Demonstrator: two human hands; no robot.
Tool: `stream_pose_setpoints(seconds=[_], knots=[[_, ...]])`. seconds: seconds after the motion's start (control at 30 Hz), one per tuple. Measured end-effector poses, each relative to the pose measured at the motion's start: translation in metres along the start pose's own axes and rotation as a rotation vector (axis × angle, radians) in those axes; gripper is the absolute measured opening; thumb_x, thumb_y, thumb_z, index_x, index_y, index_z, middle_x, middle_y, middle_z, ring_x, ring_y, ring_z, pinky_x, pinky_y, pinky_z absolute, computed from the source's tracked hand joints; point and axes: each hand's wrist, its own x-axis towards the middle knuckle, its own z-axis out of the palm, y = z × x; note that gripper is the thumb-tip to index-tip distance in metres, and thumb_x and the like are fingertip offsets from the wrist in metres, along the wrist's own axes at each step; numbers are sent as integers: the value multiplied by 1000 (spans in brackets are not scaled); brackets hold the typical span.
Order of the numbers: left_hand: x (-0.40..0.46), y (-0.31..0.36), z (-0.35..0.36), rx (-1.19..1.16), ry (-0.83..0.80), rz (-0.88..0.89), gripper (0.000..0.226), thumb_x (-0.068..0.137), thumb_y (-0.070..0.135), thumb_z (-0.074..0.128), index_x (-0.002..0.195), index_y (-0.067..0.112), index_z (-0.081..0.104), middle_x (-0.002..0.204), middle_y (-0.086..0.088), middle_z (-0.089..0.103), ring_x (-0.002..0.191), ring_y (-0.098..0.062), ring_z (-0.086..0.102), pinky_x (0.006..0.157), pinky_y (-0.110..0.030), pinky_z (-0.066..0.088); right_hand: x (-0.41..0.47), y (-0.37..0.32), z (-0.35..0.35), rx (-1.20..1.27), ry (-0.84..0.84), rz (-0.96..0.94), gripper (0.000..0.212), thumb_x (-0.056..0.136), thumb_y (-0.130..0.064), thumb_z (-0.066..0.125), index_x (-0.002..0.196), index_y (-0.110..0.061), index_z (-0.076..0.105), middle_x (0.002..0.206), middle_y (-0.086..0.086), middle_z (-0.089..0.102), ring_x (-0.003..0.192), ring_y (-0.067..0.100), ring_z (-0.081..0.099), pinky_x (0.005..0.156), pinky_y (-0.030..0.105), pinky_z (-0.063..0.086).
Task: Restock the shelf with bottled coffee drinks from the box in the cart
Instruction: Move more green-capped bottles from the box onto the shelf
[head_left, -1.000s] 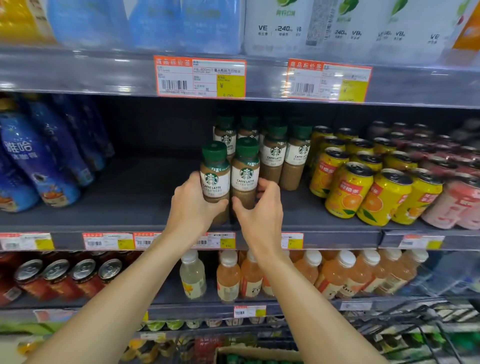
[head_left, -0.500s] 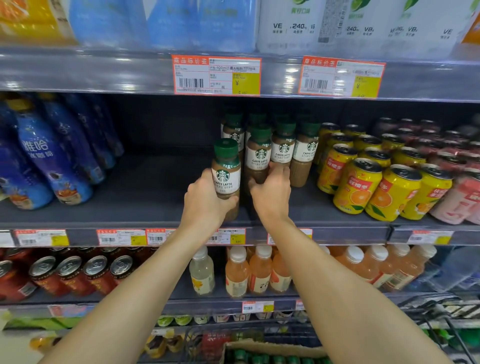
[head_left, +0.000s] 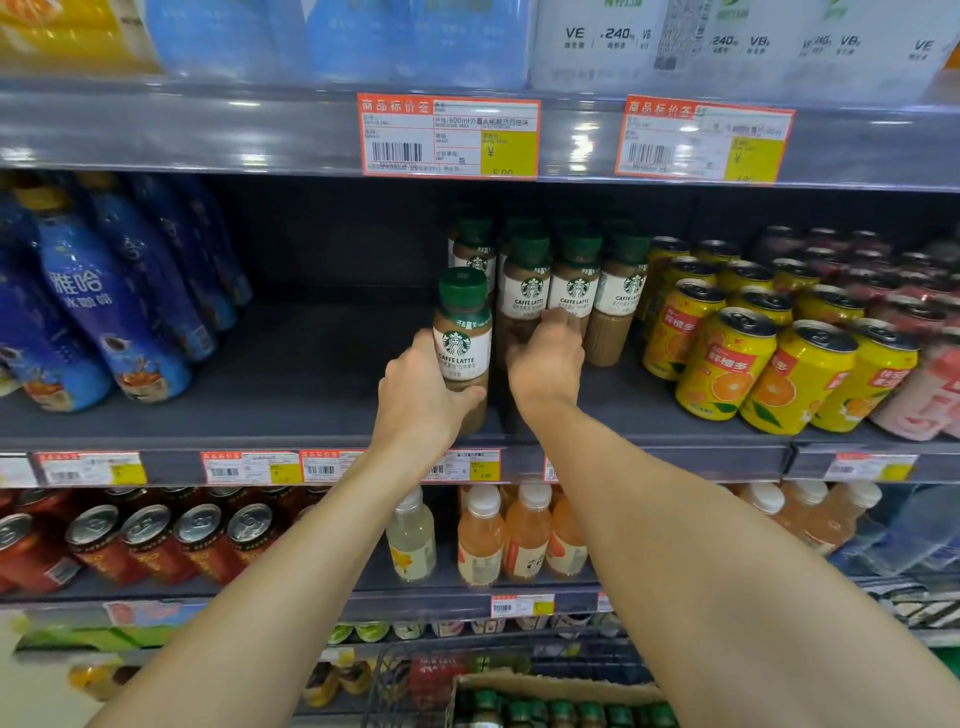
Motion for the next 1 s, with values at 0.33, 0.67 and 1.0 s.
stream_pose_setpoints(seconds=[0.33, 0.67, 1.0], knots=[[1, -2, 1, 8, -1, -2, 51, 72, 25, 82, 112, 16, 52, 113, -4, 65, 106, -25, 60, 86, -33, 48, 3, -9, -2, -60, -32, 56, 37, 87, -5, 62, 121, 3, 50, 130, 20, 50, 116, 39, 54, 91, 39, 44], [1, -8, 0, -9, 7, 31, 53, 71, 26, 83, 115, 18, 53, 113, -1, 66, 105, -21, 61, 89, -35, 51, -18, 9, -8, 278, 96, 207, 31, 85, -32, 66, 104, -8, 62, 104, 9, 65, 99, 30, 62, 78, 33, 46], [4, -12, 0, 6, 1, 78, 53, 72, 26, 83, 115, 18, 52, 114, 0, 66, 107, -20, 62, 87, -33, 51, -47, 53, -38, -480, -357, -305, 90, 91, -72, 24, 145, -3, 40, 153, 16, 38, 143, 26, 29, 119, 38, 21]])
